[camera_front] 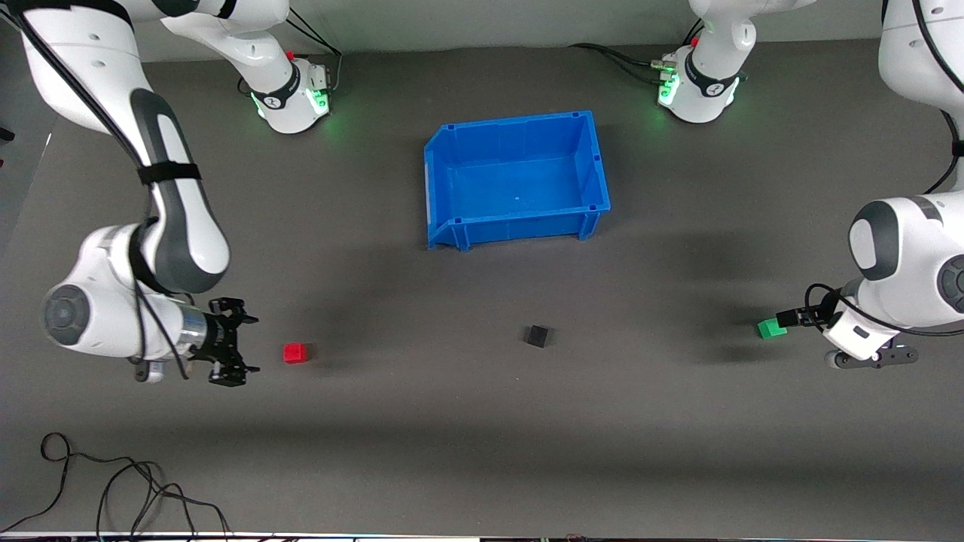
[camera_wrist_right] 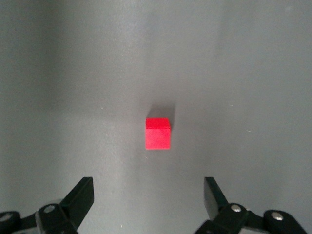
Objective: Attach green and red cubes to black cube
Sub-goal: 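Reach the right gripper to the red cube while the left gripper reaches the green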
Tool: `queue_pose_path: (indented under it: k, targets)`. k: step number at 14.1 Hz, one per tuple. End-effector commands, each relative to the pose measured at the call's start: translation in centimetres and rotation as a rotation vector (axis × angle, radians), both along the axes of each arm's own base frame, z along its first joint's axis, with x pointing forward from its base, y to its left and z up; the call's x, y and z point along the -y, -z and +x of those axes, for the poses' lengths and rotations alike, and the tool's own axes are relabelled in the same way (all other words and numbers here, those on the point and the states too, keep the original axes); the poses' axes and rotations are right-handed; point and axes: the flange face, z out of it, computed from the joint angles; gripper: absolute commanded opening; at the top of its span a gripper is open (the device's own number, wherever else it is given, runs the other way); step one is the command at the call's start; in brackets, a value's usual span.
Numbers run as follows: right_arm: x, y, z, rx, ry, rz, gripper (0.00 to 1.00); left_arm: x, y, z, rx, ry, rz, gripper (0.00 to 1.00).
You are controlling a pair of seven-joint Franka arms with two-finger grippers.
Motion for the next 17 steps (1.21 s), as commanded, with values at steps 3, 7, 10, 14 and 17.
queue_pose_path:
  k: [3,7,10,14,17]
  targets:
    - [0.8,6.4,-0.8,0.081,0.017,-0.004,1.0,0.1,5.0,0.2,0.035,0.011,0.001,1.0]
    - [1.0,10.3,-1.0,0.073,0.027,-0.011,1.0,0.4,8.8,-0.4,0.054,0.011,-0.008,1.0]
    - [0.9,11.3,-1.1,0.062,0.058,0.016,1.0,0.4,10.8,-1.1,0.066,0.003,-0.011,1.0]
    - [0.2,12.3,-1.3,0.047,0.048,0.016,0.9,0.3,10.0,-1.2,0.06,-0.014,-0.009,0.99]
    - [0.1,12.3,-1.3,0.047,0.045,0.017,0.69,0.4,9.9,-1.5,0.066,-0.015,-0.009,0.69]
